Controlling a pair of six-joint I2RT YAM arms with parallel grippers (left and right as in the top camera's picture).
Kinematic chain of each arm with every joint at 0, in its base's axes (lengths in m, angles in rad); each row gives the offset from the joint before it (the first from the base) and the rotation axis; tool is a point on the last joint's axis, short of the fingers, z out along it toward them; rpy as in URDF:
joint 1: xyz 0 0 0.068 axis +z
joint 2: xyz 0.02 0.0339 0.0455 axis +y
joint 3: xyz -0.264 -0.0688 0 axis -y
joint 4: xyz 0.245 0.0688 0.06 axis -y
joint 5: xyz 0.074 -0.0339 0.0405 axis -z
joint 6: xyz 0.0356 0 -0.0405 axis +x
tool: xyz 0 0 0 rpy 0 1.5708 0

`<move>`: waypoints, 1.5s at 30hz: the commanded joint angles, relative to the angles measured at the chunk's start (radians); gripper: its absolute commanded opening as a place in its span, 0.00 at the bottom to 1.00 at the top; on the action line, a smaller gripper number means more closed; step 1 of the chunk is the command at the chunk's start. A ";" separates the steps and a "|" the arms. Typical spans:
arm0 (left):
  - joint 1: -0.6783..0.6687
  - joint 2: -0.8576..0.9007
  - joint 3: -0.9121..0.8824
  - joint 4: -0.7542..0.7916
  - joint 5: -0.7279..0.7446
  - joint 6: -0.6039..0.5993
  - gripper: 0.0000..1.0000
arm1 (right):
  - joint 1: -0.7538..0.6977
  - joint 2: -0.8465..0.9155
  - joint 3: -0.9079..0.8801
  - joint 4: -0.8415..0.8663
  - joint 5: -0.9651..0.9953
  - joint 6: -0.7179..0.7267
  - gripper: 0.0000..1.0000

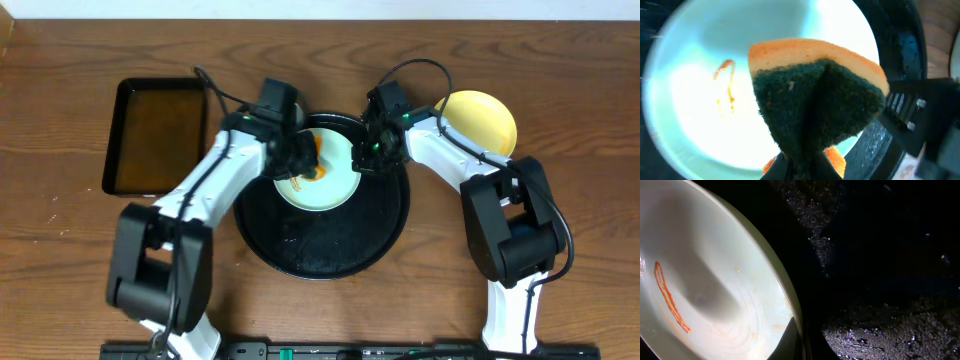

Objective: Clean dirty plates on tray and stack at the side
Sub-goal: 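Scrub the light-blue plate with the sponge in the left gripper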

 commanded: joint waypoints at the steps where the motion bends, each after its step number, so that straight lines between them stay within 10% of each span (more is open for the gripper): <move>1: -0.026 0.040 -0.012 0.008 -0.091 -0.106 0.08 | 0.005 0.051 -0.024 -0.022 0.107 0.014 0.01; 24: -0.074 0.150 -0.004 -0.124 -0.669 -0.077 0.08 | 0.008 0.051 -0.024 -0.031 0.119 0.014 0.01; 45: -0.092 0.167 0.004 0.198 -0.158 -0.131 0.08 | 0.015 0.051 -0.024 -0.030 0.125 0.014 0.01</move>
